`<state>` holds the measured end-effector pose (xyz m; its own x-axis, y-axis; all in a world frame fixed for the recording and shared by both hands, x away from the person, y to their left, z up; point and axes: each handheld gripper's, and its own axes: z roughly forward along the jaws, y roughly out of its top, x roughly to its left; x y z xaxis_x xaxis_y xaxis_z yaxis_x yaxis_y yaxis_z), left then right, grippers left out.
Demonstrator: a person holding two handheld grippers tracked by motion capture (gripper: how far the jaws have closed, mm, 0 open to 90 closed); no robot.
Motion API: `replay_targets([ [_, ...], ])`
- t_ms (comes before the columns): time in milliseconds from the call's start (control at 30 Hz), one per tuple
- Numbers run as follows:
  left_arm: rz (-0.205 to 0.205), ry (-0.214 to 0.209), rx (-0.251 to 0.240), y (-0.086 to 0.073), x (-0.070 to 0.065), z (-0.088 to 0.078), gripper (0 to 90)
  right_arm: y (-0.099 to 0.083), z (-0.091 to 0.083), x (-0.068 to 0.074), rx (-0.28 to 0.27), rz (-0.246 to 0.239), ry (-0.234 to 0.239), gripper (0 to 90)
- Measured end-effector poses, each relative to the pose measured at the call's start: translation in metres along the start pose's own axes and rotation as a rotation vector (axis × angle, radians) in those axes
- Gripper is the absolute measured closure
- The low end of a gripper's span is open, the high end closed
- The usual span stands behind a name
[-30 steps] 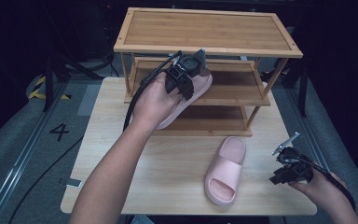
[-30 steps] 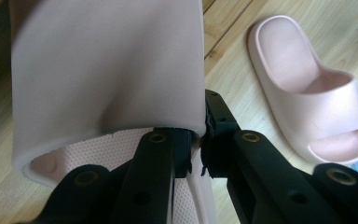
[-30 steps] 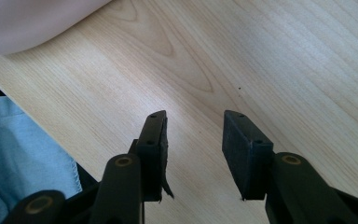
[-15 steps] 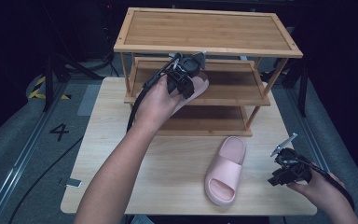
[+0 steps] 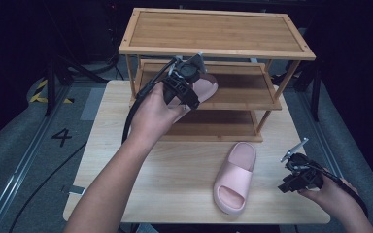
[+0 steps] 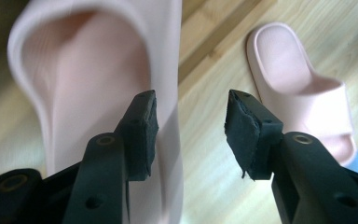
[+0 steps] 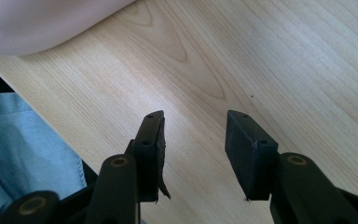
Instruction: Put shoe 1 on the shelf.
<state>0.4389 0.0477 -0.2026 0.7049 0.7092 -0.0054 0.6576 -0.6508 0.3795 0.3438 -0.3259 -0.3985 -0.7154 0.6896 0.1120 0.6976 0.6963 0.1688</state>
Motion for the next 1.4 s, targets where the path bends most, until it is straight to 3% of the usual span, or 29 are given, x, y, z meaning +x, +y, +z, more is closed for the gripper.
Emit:
replay_targets([
  [200,-0.051,-0.017,-0.004,-0.027,0.012,-0.02,53.3,0.005,0.001,0.0,0.004,-0.014,0.003,57.5],
  [367,-0.104,-0.014,0.063,-0.046,0.025,-0.026,49.6,0.002,-0.001,-0.006,0.002,0.013,-0.003,57.5],
  [533,-0.144,0.024,0.089,-0.065,0.042,-0.031,64.8,-0.001,-0.004,-0.009,-0.007,0.021,-0.003,57.7],
  [633,-0.168,0.056,0.119,-0.074,0.052,-0.027,73.9,-0.004,-0.005,-0.011,-0.011,0.031,-0.004,57.9],
  [800,-0.187,0.071,0.158,-0.084,0.065,-0.013,82.8,-0.006,-0.006,-0.011,-0.004,0.034,-0.003,58.0],
  [967,-0.215,0.024,0.173,-0.087,0.072,0.003,88.0,-0.007,-0.005,-0.011,-0.005,0.04,-0.006,58.1],
  [1100,-0.197,-0.006,0.167,-0.085,0.07,0.006,89.1,-0.008,-0.004,-0.011,-0.001,0.038,-0.002,58.2],
  [1233,-0.183,-0.021,0.163,-0.08,0.059,0.007,89.4,-0.009,-0.004,-0.012,-0.002,0.043,-0.002,58.1],
  [1400,-0.124,-0.037,0.158,-0.07,0.044,0.012,89.4,-0.009,-0.005,-0.011,-0.002,0.043,-0.003,58.1],
])
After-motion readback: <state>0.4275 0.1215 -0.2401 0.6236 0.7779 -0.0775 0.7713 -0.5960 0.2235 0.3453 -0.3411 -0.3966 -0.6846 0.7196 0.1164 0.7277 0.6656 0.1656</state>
